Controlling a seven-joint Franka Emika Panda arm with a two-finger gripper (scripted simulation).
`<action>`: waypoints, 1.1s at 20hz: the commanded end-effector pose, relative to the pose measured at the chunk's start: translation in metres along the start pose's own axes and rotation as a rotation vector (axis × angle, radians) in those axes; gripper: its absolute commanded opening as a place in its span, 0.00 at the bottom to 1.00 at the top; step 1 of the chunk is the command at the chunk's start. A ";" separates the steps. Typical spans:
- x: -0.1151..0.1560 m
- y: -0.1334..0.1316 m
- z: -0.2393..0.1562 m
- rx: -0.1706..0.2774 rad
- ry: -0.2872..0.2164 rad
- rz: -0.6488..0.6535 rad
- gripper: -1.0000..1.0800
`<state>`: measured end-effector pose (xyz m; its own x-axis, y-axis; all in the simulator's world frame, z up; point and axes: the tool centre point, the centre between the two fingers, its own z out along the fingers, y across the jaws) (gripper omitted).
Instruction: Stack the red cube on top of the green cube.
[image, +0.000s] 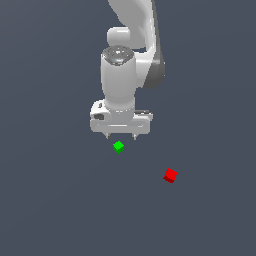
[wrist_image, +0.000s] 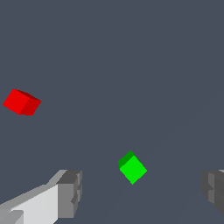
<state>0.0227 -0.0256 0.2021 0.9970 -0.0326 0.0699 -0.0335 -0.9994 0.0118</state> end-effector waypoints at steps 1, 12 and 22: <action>0.000 -0.007 0.004 0.000 -0.002 0.014 0.96; 0.006 -0.063 0.036 -0.003 -0.019 0.143 0.96; 0.024 -0.133 0.078 -0.006 -0.041 0.305 0.96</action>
<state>0.0520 0.0949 0.1310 0.9511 -0.3069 0.0337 -0.3071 -0.9517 0.0022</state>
